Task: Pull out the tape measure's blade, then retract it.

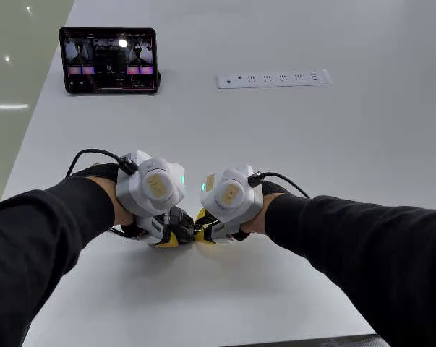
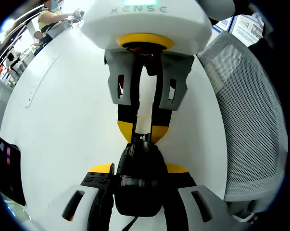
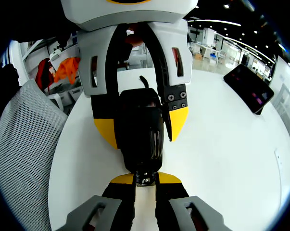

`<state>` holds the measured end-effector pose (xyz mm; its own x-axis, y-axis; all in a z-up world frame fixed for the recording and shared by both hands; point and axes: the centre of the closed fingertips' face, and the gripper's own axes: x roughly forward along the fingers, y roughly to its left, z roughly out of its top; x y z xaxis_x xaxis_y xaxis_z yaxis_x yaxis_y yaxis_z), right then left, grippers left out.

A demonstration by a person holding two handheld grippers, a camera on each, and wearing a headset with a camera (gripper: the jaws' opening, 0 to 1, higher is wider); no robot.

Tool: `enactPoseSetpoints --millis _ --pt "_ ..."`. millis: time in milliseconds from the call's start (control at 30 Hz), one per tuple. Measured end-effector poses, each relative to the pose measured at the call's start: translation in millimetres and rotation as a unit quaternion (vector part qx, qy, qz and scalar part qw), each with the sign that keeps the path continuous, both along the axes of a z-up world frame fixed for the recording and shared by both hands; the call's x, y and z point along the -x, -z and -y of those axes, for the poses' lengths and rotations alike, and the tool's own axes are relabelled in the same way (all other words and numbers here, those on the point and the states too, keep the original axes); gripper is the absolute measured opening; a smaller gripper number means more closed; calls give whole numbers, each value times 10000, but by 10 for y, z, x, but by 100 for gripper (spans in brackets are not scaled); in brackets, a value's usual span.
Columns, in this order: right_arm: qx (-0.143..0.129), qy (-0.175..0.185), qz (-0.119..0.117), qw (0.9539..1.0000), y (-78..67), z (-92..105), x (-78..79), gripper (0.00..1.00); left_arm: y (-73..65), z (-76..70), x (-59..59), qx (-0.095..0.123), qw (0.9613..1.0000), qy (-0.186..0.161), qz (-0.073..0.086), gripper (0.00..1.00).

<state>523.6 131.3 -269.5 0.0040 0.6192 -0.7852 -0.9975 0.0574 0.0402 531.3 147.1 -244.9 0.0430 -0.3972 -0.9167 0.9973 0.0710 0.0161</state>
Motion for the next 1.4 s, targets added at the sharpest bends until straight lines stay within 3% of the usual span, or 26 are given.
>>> enactPoseSetpoints --millis 300,567,1400 --pt "2 22 -8 10000 -2 26 -4 9 -3 -26 -2 -83 9999 43 58 34" --pt "-57 87 -96 9999 1 56 0 8 -6 -28 -6 -35 10000 27 60 34" --pt "-43 114 -47 9999 6 263 -1 9 -10 -7 -11 27 10000 -39 32 34"
